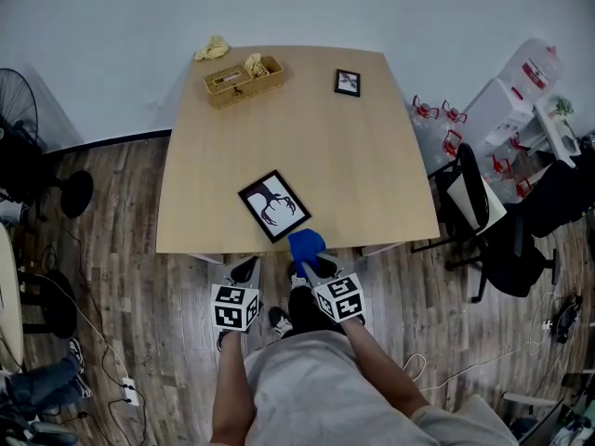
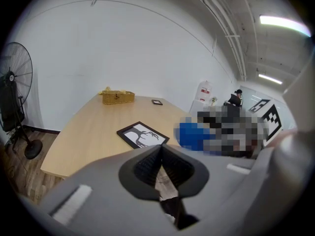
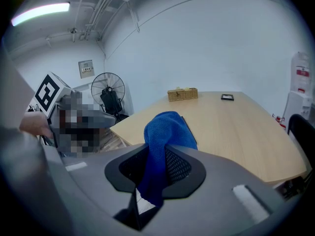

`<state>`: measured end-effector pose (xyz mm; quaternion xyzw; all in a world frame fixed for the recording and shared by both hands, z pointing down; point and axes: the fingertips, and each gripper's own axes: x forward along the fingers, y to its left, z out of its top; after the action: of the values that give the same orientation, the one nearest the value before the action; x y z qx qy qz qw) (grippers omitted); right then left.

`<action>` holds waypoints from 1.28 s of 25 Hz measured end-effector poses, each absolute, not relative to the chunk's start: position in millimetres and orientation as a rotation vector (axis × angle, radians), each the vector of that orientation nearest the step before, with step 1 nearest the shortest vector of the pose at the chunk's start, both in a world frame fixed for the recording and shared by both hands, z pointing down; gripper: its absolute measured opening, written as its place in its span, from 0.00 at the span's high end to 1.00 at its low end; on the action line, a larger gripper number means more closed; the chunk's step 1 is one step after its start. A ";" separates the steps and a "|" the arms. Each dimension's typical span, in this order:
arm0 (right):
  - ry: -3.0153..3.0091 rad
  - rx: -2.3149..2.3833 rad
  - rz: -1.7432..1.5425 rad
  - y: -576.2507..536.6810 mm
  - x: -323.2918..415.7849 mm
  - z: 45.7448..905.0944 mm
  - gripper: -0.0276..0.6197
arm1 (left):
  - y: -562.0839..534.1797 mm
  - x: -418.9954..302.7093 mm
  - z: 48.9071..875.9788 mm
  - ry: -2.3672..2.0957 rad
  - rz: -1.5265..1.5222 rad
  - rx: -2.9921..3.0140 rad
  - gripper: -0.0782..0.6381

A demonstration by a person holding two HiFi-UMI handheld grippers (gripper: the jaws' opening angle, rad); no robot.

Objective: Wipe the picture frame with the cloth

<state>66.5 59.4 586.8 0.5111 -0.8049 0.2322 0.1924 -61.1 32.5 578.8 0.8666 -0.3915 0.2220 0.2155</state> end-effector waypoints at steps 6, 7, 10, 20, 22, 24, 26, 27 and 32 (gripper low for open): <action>-2.268 1.420 0.648 63.3 65.0 587.4 0.84 | 38.0 -61.0 582.6 -1.084 0.628 2.398 0.82; -2.269 1.418 0.648 63.5 65.1 587.4 0.84 | 38.4 -61.1 583.0 -1.084 0.629 2.396 0.82; -2.269 1.413 0.646 64.9 64.7 587.8 0.84 | 40.6 -61.0 582.6 -1.086 0.627 2.396 0.82; -2.277 1.403 0.640 66.4 61.4 587.5 0.85 | 44.5 -63.1 584.0 -1.091 0.621 2.387 0.82; -2.275 1.409 0.645 66.5 62.0 587.6 0.85 | 45.3 -62.1 583.7 -1.081 0.618 2.388 0.82; -2.275 1.412 0.652 66.8 61.4 587.9 0.85 | 45.8 -62.9 584.1 -1.077 0.616 2.385 0.82; -2.275 1.413 0.656 67.2 61.3 587.8 0.85 | 45.9 -63.3 584.5 -1.077 0.615 2.381 0.82; -2.275 1.413 0.657 67.4 61.5 587.9 0.85 | 45.7 -63.1 584.6 -1.078 0.613 2.379 0.82; -2.273 1.417 0.669 67.0 64.6 589.2 0.85 | 44.8 -60.1 586.1 -1.073 0.614 2.377 0.82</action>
<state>64.6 67.0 589.2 0.5041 -0.8083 0.2378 0.1894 -60.1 44.8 586.1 0.8636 -0.3898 0.2230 0.2293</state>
